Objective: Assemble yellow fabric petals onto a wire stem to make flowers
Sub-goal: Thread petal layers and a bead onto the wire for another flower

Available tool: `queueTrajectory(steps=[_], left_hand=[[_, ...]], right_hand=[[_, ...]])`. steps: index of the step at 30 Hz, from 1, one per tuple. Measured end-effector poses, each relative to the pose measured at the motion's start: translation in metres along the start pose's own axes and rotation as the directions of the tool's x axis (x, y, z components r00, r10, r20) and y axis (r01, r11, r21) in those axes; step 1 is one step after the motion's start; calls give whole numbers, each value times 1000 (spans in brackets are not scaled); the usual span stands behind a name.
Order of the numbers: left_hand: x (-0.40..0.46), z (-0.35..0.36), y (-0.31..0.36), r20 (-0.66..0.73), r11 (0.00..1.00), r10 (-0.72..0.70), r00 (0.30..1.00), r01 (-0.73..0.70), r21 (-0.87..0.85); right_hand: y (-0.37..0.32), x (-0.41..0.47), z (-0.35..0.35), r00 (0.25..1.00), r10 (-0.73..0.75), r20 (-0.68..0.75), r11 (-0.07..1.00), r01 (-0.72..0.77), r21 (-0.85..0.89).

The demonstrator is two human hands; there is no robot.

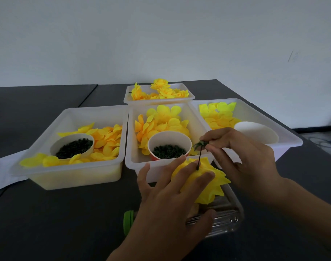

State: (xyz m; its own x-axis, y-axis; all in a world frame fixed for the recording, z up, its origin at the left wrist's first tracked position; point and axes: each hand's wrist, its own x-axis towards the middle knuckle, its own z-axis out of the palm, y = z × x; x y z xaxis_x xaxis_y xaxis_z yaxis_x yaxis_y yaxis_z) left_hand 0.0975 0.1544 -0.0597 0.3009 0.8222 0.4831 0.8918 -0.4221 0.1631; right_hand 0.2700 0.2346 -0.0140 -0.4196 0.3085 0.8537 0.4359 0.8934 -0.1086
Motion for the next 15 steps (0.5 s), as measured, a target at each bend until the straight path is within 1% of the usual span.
queueTrajectory(steps=[10,15], left_hand=[[1,0,0,-4,1000,-1,1000,1,-5],[1,0,0,-2,1000,3,1000,-3,-7]], right_hand=[[3,-3,4,999,-36,-19,997,35,-71],[5,1,6,994,-105,-27,991,103,-82]])
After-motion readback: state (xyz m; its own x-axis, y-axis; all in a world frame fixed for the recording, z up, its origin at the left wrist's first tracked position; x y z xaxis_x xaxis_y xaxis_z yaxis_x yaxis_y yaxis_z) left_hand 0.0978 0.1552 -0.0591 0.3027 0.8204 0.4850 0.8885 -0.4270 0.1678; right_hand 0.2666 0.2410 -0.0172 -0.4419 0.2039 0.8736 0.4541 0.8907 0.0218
